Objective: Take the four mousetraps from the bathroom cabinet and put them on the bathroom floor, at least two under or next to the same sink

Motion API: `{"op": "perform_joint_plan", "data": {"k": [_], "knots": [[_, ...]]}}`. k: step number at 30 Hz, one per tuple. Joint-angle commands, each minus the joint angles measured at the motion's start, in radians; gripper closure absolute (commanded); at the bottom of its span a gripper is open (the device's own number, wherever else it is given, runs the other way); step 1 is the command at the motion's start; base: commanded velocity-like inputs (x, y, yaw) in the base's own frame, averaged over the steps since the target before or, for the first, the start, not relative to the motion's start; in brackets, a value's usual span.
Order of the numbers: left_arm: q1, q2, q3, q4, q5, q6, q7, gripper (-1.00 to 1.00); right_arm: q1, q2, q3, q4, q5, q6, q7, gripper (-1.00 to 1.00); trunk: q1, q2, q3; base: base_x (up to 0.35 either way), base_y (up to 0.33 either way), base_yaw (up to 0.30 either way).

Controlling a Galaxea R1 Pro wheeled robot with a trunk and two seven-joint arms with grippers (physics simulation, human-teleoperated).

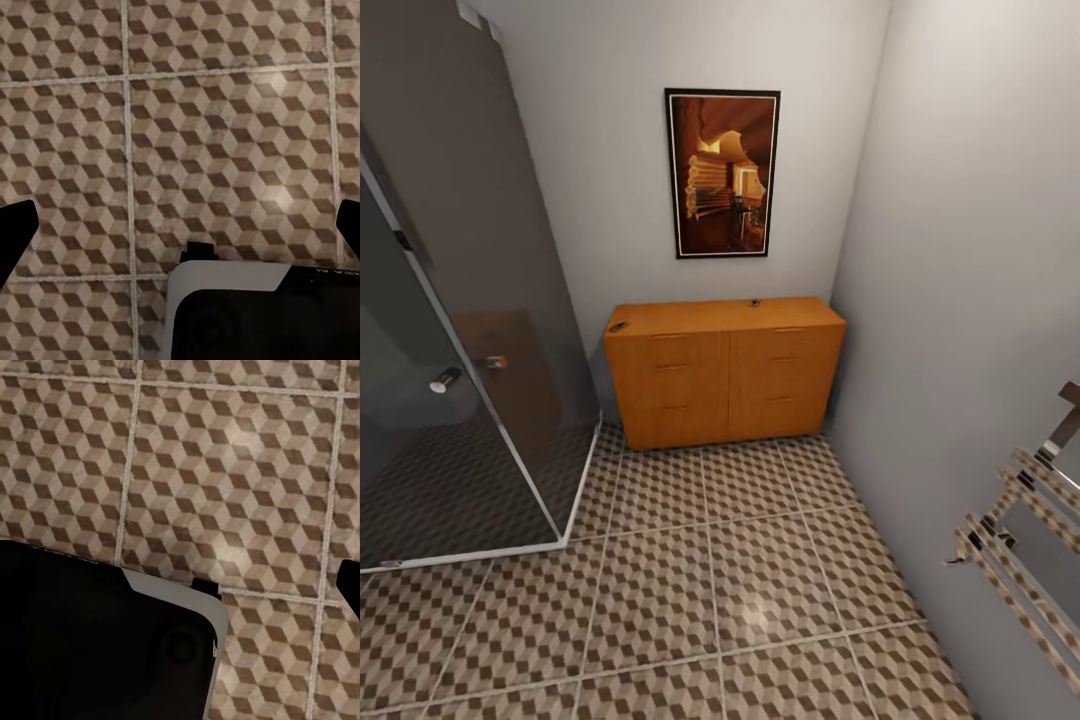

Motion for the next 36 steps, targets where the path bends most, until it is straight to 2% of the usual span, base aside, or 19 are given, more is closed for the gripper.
{"op": "perform_joint_plan", "data": {"k": [1,12,25,36], "knots": [[-0.001,0.000,-0.009,0.000,0.004,-0.003,0.005,-1.00,-0.001,0.000,0.005,0.001,-0.011,-0.003,0.006,-1.00,0.001,-0.002,-0.002,0.133,-0.033,0.000],[-0.001,0.000,-0.009,0.001,0.004,-0.002,0.005,-1.00,-0.001,-0.001,0.004,0.000,-0.011,-0.004,0.005,-1.00,0.001,-0.002,-0.002,0.130,-0.085,0.042],[-0.001,0.000,-0.009,0.001,0.004,-0.002,0.004,-1.00,-0.001,-0.001,0.004,0.000,-0.011,-0.004,0.005,-1.00,0.001,-0.002,-0.003,0.124,-0.100,0.255],[-0.001,0.000,-0.009,0.002,0.004,-0.003,0.005,-1.00,-0.001,0.000,0.005,0.000,-0.011,-0.004,0.005,-1.00,0.001,-0.002,-0.007,0.120,-0.008,0.258]]}}
